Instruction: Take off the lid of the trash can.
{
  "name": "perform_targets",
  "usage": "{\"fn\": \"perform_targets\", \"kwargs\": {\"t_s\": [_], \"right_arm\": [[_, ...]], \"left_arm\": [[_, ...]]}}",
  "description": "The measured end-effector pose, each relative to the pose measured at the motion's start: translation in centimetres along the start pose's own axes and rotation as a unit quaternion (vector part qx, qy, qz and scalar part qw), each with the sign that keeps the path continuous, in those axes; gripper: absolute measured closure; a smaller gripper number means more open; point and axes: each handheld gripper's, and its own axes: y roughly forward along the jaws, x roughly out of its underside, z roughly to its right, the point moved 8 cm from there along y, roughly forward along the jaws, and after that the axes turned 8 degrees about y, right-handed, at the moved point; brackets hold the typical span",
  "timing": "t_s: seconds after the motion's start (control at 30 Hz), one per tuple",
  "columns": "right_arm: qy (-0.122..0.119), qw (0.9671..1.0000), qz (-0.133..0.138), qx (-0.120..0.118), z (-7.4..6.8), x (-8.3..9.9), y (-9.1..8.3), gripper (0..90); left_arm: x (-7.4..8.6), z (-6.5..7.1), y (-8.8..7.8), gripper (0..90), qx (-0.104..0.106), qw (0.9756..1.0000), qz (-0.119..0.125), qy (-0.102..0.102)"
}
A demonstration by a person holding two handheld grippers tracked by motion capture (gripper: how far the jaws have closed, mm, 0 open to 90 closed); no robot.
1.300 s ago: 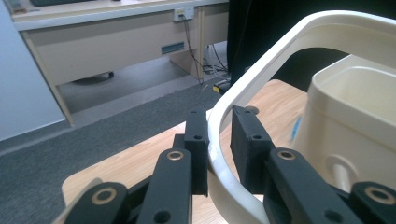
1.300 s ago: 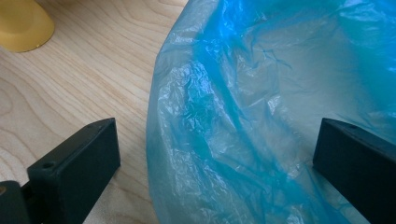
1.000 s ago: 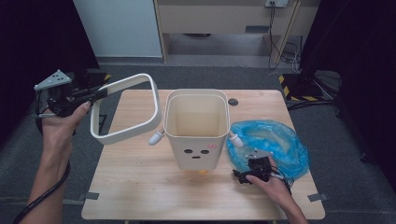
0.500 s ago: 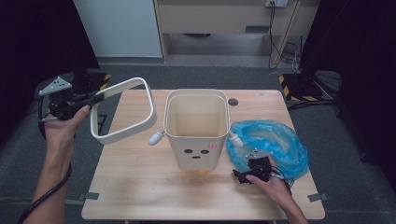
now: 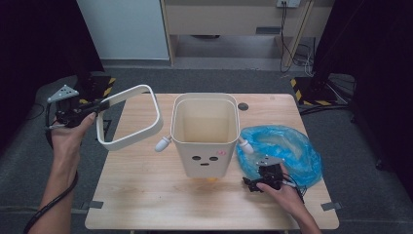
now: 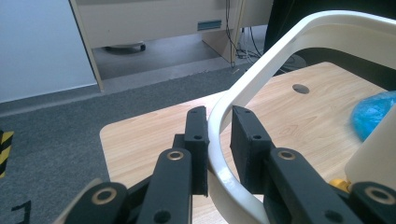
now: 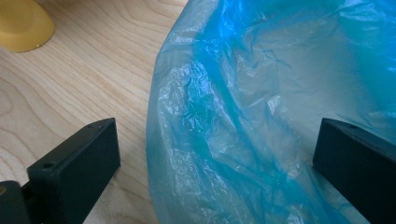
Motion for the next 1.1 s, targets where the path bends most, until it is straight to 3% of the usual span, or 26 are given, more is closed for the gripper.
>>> {"fn": "perform_targets", "kwargs": {"t_s": [0.23,0.47,1.1], "right_arm": [[0.000,1.0000,0.000,0.000,0.0,0.0,0.0,0.7],[0.000,1.0000,0.000,0.000,0.0,0.0,0.0,0.7],[0.000,1.0000,0.000,0.000,0.0,0.0,0.0,0.7]], "left_arm": [[0.4,-0.1,0.4,76.3,-0.007,0.9999,-0.002,0.007],[1.5,-0.9,0.8,76.3,-0.020,0.9998,-0.008,0.002],[5.9,-2.1,1.8,76.3,-0.028,0.9993,-0.025,-0.009]]}}
